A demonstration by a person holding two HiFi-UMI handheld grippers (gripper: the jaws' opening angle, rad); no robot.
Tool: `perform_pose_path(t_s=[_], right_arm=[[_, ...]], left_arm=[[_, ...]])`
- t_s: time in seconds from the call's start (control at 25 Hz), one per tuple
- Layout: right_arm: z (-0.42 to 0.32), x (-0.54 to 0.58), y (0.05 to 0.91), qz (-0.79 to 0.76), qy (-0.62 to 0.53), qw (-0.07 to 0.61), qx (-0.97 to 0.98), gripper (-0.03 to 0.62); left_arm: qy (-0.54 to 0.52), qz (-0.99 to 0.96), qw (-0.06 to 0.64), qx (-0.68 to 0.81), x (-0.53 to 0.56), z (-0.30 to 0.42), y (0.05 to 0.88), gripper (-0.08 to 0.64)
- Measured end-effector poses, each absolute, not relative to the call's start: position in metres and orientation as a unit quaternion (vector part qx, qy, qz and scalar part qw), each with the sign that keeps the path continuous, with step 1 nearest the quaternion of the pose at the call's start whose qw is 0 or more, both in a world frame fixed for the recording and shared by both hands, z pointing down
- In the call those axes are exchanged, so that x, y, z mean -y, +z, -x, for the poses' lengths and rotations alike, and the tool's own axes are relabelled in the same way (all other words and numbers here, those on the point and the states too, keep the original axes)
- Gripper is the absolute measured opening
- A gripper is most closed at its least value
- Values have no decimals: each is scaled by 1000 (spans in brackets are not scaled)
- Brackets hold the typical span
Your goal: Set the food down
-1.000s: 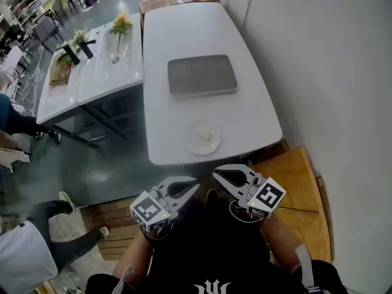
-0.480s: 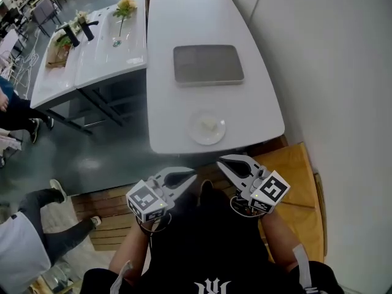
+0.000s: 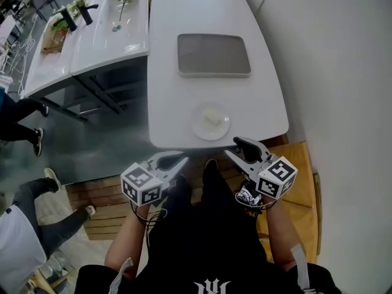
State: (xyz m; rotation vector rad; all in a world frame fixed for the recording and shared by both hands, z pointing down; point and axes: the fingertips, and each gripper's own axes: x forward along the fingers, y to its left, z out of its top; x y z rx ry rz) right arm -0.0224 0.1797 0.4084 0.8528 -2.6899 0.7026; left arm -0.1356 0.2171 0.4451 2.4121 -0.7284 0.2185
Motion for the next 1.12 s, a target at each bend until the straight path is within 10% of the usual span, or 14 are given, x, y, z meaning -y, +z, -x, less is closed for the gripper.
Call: perform_pose_path(t_s=[0.16, 0.32, 1.12], right_arm=[[6, -149, 434, -284, 270, 136, 910, 173], [-7, -121, 465, -250, 323, 160, 899, 173], [-14, -47, 557, -158, 479, 263, 822, 169]], left_arm=[[79, -892, 328, 300, -193, 131, 459, 17], [95, -863, 364, 337, -170, 120, 480, 170], [189, -727, 504, 427, -110, 120, 552, 172]])
